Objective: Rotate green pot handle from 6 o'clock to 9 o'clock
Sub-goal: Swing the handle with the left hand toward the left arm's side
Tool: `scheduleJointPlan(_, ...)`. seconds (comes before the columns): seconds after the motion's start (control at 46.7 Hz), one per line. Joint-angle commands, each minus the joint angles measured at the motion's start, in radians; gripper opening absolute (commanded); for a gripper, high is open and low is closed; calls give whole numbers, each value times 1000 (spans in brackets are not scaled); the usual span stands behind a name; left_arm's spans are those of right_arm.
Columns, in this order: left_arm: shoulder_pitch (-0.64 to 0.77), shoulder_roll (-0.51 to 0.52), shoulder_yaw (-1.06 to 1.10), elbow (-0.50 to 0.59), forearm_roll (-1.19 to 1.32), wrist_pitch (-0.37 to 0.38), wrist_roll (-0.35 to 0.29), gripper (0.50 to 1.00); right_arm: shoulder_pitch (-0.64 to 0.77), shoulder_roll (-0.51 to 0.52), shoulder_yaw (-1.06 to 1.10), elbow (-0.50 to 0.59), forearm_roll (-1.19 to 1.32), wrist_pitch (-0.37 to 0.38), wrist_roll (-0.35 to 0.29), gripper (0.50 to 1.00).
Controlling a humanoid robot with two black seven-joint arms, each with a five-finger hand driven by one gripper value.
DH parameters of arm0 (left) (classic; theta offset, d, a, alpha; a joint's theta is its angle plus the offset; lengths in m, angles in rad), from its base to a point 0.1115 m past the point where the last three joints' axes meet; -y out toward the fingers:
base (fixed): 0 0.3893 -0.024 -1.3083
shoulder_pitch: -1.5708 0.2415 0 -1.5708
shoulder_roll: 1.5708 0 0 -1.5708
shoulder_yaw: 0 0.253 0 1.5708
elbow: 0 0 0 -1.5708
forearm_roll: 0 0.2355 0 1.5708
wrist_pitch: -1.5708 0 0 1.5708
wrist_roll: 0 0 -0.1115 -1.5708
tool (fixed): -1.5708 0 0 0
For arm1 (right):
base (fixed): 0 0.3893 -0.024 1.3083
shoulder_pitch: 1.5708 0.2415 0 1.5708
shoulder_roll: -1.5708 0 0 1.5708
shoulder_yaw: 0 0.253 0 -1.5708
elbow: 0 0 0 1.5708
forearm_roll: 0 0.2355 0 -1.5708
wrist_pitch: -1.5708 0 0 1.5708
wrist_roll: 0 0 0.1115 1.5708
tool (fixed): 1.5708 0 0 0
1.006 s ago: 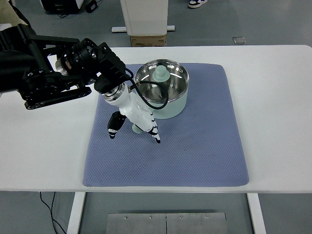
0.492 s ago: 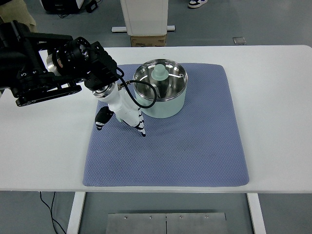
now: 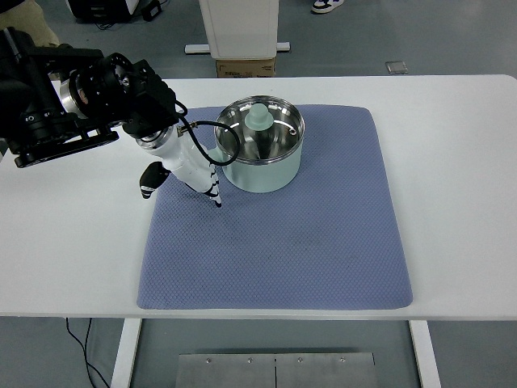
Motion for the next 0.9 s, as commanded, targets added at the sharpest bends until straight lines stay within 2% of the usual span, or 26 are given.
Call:
scheduleJointPlan(0.0, 0, 4, 4, 9, 7, 13, 0, 1000, 0, 0, 0, 0, 0, 0, 0, 1000)
scheduleJointPlan(0.877, -21, 15, 56, 44, 83, 55, 0, 1000, 0, 0, 0, 0, 0, 0, 0, 1000)
